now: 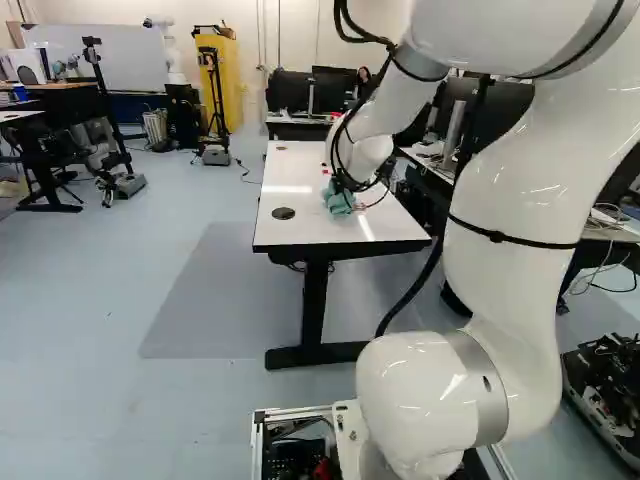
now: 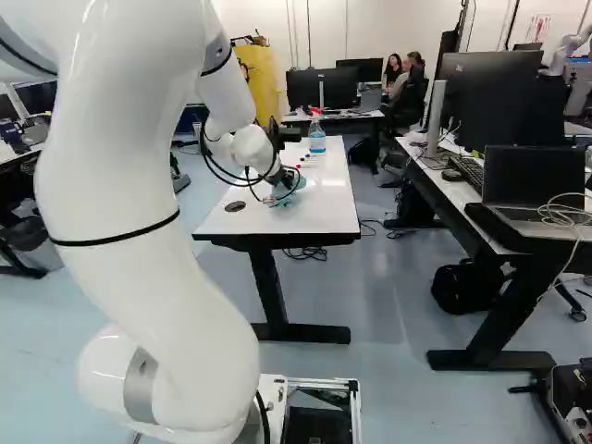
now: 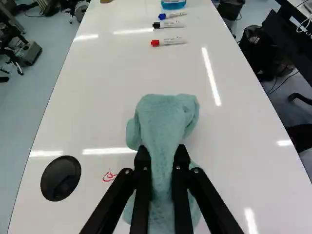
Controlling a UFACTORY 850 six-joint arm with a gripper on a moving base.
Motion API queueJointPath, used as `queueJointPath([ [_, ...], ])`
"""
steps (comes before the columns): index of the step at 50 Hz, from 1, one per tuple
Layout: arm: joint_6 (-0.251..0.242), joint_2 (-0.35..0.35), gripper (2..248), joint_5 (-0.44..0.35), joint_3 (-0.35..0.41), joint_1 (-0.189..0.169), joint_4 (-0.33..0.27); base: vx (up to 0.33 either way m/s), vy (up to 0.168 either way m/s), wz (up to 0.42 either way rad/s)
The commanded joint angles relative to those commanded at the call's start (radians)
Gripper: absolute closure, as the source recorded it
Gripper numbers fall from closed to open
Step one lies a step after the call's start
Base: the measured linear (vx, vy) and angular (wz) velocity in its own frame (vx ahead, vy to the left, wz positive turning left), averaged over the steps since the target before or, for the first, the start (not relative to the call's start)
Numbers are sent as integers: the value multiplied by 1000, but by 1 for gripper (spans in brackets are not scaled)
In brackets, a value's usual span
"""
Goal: Clean the table with the green towel
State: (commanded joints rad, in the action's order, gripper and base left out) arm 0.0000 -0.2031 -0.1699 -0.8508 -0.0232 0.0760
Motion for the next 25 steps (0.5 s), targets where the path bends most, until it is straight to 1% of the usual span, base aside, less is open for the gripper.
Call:
queueJointPath([
  [8, 0, 1, 202, -27, 22, 0, 0, 0, 0, 0],
  [13, 0, -13, 202, -29, 19, 0, 0, 0, 0, 0],
  [25, 0, -13, 202, -29, 19, 0, 0, 0, 0, 0],
])
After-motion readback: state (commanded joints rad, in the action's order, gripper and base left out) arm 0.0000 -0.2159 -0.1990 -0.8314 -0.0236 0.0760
